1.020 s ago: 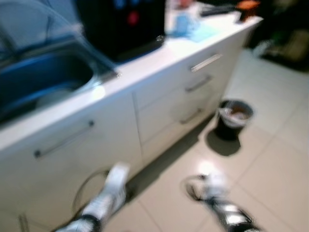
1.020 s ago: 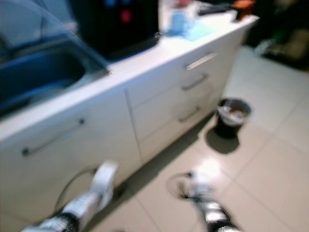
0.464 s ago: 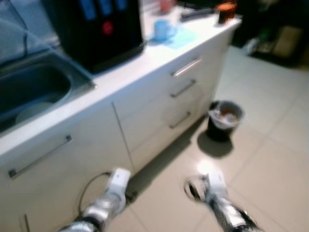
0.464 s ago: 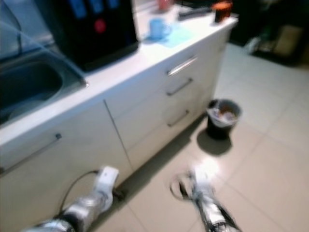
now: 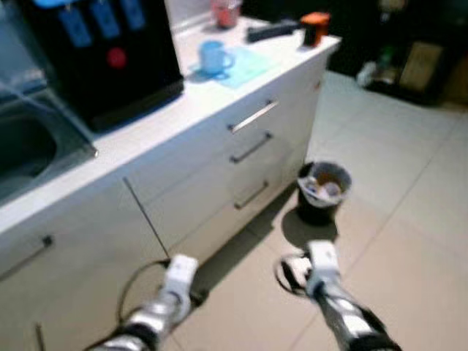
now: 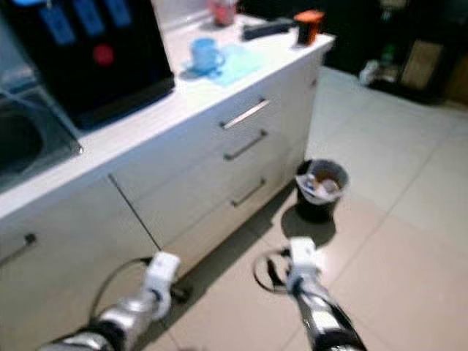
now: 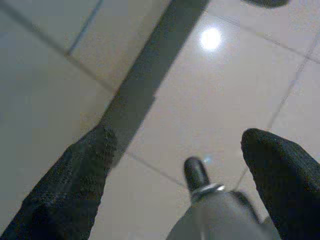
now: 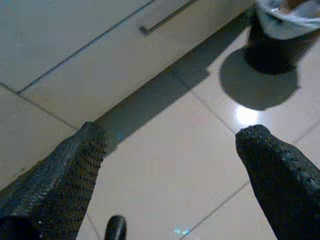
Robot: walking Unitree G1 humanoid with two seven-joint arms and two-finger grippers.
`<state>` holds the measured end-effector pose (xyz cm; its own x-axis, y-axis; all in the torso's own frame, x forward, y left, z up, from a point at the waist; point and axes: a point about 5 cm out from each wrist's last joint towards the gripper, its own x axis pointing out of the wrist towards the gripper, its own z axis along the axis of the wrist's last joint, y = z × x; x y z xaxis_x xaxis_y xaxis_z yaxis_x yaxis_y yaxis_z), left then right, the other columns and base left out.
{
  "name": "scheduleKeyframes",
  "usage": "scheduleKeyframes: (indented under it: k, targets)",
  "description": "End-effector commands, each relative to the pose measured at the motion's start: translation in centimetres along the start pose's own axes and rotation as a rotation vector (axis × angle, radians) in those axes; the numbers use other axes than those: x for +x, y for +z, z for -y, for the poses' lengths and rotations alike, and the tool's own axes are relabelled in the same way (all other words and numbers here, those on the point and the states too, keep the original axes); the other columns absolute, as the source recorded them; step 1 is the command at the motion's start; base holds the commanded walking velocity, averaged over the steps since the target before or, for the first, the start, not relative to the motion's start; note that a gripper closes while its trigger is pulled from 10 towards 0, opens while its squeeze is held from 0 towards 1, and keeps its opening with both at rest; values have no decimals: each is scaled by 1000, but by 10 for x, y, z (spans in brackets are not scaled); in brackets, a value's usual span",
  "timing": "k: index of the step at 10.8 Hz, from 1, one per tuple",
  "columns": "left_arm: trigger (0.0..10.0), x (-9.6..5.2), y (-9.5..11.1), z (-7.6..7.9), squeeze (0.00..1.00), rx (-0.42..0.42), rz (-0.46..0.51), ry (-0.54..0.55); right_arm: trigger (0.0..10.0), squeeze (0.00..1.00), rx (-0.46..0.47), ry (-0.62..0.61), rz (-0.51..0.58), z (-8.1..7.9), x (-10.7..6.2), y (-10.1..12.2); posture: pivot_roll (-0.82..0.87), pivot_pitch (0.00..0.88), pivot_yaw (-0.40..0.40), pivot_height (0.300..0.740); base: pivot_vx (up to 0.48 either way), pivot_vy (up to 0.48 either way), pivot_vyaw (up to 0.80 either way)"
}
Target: Kitchen organization
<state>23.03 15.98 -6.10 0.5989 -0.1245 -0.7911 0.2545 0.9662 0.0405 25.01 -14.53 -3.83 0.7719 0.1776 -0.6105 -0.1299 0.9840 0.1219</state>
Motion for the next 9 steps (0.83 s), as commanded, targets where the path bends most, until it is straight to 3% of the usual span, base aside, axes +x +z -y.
scheduleKeyframes:
  k: [1, 5, 8, 9]
  targets:
    - [10000, 0, -2, 0, 0, -2, -11, 2, 10000, 0, 4, -5, -46, 0, -3, -13, 42, 19, 95, 740, 0, 0, 0]
    - [10000, -3, -18, -9, 0, -28, -91, 16, 10000, 0, -10, -120, -115, 18, -6, -23, 52, 10, 101, 740, 0, 0, 0]
    - [10000, -3, -14, -7, 0, -86, -104, 2, 10000, 0, -7, -158, -150, 27, -11, -34, 50, 9, 103, 740, 0, 0, 0]
    - [10000, -4, -25, -8, 0, -98, -122, 10, 10000, 0, -4, -165, -157, 27, -12, -36, 49, 9, 106, 740, 0, 0, 0]
